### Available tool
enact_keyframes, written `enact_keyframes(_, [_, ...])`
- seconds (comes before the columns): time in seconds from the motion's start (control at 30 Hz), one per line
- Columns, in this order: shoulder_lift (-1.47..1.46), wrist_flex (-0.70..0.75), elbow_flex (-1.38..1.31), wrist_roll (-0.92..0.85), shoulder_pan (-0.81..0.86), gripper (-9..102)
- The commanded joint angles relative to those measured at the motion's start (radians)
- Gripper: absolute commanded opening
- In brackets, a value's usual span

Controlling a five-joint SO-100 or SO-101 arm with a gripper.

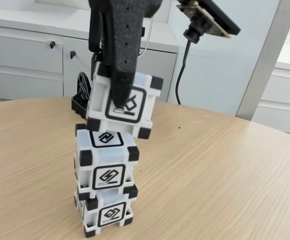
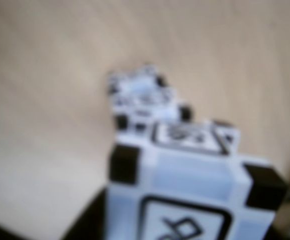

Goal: Stack cubes from left to right.

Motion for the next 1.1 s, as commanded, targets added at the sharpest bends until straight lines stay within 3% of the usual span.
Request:
enact_keyframes(0.0, [0.005,0.005,-0.043,0.008,0.009,17])
enact_keyframes(0.4, [0.005,0.005,-0.043,0.002,0.052,16])
enact_keyframes(0.73, [0.005,0.005,-0.043,-0.035,0.037,27])
enact_keyframes(1.07, [0.006,0.005,-0.043,-0.04,0.037,27])
